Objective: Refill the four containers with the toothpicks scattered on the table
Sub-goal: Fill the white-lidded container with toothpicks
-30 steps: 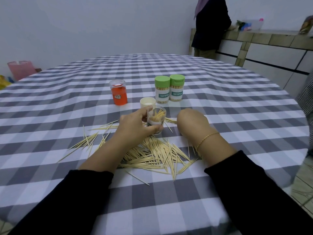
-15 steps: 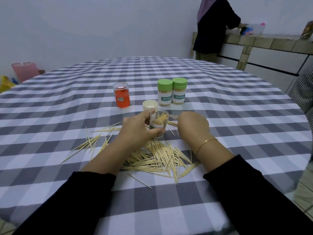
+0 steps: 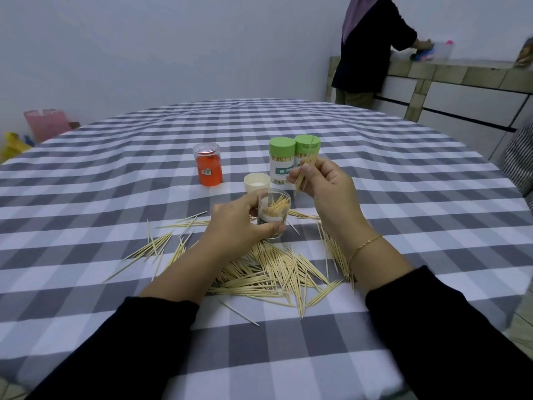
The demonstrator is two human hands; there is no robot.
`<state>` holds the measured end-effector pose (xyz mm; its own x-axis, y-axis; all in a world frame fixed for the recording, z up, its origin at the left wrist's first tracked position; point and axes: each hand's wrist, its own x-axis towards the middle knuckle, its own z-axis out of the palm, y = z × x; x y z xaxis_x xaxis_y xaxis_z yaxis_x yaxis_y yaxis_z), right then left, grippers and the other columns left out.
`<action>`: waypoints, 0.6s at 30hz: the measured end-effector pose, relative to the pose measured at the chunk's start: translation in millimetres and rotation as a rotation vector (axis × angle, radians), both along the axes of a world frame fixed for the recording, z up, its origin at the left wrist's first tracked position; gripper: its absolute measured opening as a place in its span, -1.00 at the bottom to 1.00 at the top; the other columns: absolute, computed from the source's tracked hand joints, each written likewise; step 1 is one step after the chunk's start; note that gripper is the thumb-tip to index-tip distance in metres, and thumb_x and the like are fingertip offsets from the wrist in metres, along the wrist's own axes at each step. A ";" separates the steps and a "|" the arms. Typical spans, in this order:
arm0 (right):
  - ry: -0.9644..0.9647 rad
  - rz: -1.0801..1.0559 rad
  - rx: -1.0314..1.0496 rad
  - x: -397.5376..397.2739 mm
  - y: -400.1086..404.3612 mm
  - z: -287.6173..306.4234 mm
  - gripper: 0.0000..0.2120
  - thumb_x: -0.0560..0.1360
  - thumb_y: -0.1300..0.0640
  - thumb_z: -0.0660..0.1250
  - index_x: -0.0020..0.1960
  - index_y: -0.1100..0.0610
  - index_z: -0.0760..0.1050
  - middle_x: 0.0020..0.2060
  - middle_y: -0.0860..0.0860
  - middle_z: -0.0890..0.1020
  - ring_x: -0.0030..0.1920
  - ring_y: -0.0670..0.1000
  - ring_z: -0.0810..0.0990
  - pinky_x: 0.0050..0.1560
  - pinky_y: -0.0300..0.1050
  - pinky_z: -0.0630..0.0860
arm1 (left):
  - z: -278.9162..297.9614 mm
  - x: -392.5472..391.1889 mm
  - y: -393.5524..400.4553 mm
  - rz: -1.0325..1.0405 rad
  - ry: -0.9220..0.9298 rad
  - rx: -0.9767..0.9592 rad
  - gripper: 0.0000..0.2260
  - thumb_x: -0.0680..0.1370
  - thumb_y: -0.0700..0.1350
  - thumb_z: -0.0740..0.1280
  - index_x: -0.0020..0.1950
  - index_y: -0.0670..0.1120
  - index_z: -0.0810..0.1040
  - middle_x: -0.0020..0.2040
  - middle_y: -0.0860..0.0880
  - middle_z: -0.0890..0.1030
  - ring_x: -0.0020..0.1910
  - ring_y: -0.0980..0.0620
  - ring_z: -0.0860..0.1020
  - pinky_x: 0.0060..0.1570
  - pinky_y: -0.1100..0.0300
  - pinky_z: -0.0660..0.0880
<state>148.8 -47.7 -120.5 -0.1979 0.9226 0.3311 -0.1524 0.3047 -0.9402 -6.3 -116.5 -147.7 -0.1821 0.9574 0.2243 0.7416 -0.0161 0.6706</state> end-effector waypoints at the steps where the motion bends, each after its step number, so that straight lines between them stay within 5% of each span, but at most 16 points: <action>1: 0.068 0.028 0.004 -1.0 -1.5 1.6 -0.80 0.60 0.24 0.19 -0.10 0.09 0.55 -0.18 0.04 0.66 -0.03 0.05 0.65 0.16 0.00 0.55 | -0.2 0.1 0.2 -0.001 -0.001 0.001 -0.43 0.34 0.26 0.48 0.32 0.25 0.44 -0.02 0.26 0.59 0.17 0.05 0.49 0.26 -0.09 0.37; 7: 0.238 0.136 -0.042 -11.9 -5.5 4.3 -0.80 0.61 0.26 0.17 -0.09 0.12 0.54 -0.20 0.02 0.67 -0.05 0.04 0.65 0.14 0.00 0.55 | -3.9 0.8 1.9 -0.013 -0.038 -0.009 -0.43 0.31 0.30 0.47 0.29 0.27 0.45 0.03 0.23 0.62 0.17 0.03 0.49 0.22 -0.08 0.42; 13: 0.132 0.219 -0.089 -21.5 -8.5 -1.9 -0.88 0.60 0.26 0.18 0.03 0.19 0.49 -0.14 0.06 0.64 -0.12 -0.03 0.62 -0.13 -0.16 0.62 | -0.1 2.7 1.3 -0.019 -0.018 0.005 -0.56 0.38 0.21 0.48 0.21 0.30 0.44 -0.03 0.22 0.62 0.11 0.08 0.53 0.24 -0.10 0.39; 18: 0.019 0.254 -0.113 -21.5 -6.2 -8.8 -0.87 0.57 0.27 0.22 -0.01 0.17 0.55 -0.09 0.02 0.66 -0.11 -0.09 0.64 -0.09 -0.17 0.61 | 1.3 2.9 -0.2 -0.031 -0.016 0.014 -0.60 0.39 0.19 0.47 0.18 0.27 0.46 -0.06 0.24 0.61 0.05 0.15 0.56 0.25 -0.10 0.38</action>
